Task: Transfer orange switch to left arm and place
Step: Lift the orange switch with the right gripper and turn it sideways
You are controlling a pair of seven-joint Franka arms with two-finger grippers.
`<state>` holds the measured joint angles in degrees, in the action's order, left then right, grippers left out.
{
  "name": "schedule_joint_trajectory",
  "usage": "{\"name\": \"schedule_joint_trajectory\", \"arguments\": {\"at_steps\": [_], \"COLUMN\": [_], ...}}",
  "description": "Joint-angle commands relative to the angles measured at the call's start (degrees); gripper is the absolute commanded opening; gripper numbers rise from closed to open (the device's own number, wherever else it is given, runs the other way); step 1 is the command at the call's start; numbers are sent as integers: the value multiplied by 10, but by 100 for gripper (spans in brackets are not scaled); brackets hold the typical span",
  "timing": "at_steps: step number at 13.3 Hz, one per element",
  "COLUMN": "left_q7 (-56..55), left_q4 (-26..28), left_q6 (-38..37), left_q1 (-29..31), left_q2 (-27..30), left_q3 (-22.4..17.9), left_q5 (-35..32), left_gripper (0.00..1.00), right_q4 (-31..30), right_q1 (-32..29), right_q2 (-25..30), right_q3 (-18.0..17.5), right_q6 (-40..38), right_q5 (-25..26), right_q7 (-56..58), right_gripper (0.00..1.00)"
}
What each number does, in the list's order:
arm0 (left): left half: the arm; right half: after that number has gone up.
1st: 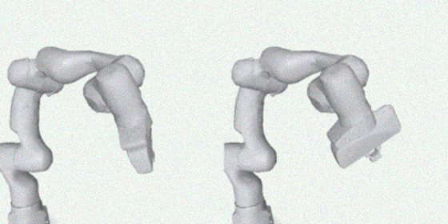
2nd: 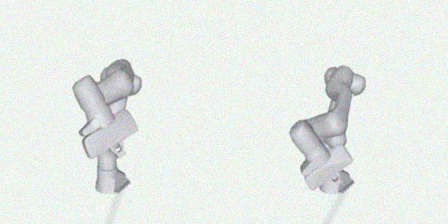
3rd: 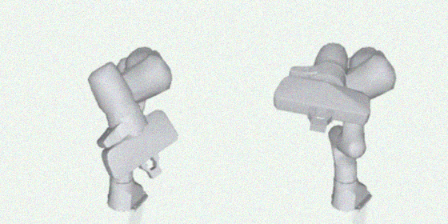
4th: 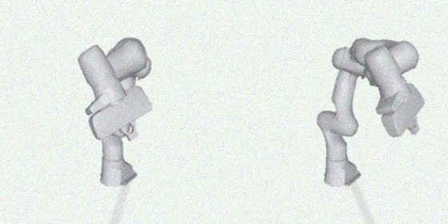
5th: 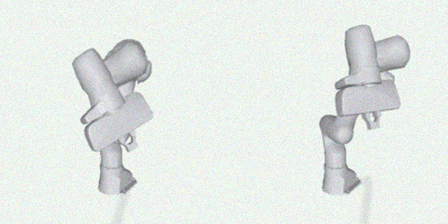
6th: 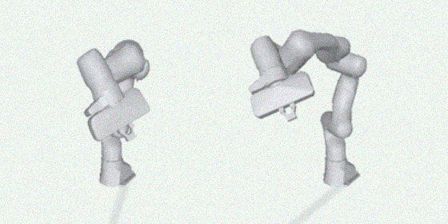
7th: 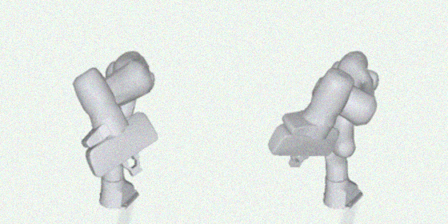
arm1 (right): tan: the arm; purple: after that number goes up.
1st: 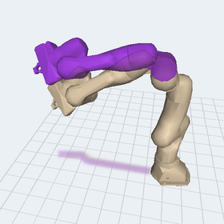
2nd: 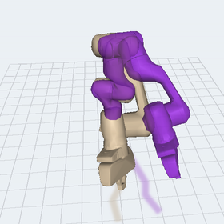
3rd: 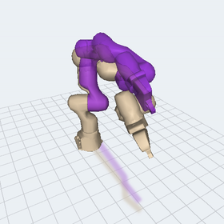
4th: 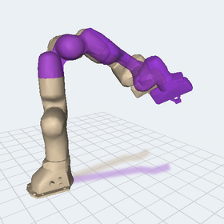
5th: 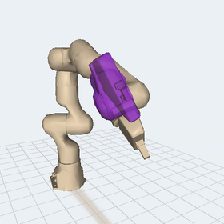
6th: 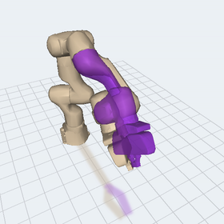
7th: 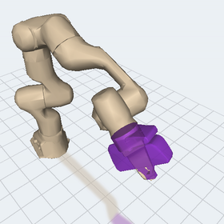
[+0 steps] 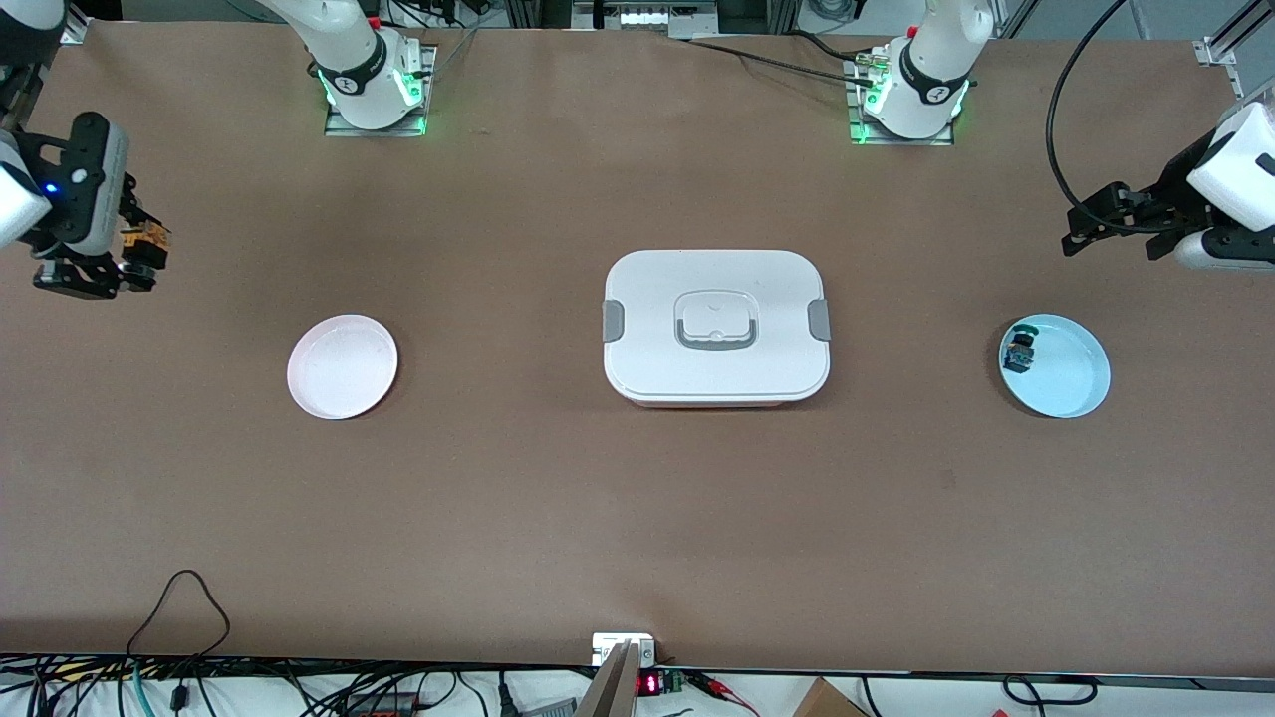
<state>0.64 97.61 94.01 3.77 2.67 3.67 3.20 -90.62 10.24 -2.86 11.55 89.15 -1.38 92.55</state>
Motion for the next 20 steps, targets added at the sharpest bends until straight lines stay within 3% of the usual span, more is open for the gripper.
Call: {"name": "schedule_joint_trajectory", "arguments": {"at_steps": [1, 2, 4, 7, 9, 14, 18, 20], "left_q7": [-5, -4, -7, -6, -4, 3, 53, 74], "left_q4": [-17, -18, -31, -41, -62, -61, -54, -52], "left_q6": [-18, -45, -107, -126, -145, -198, -225, -224], "left_q1": [-7, -10, -2, 3, 7, 90, 92, 86], "left_q2": [-12, -11, -11, -52, -66, -143, -184, -192], "left_q3": [1, 5, -1, 0, -1, -2, -1, 3], "left_q5": [3, 21, 122, 149, 181, 428, 546, 575], "left_gripper": [100, 100, 100, 100, 100, 100, 100, 100], "right_q4": [14, 11, 10, 5, -10, -17, -36, -38], "right_q1": [0, 0, 1, -3, -14, -90, -125, -128], "right_q2": [-11, -14, -22, -40, -43, -107, -160, -187], "right_q3": [-3, -3, -5, -3, -2, -2, -2, -2], "right_q6": [-13, -13, -16, -44, -52, -112, -173, -210], "right_q5": [9, 0, -25, -121, -209, -460, -623, -670], "right_q7": [-7, -6, -4, 2, 14, 128, 225, 243], "right_gripper": [0, 0, 0, 0, 0, 0, 0, 0]}}
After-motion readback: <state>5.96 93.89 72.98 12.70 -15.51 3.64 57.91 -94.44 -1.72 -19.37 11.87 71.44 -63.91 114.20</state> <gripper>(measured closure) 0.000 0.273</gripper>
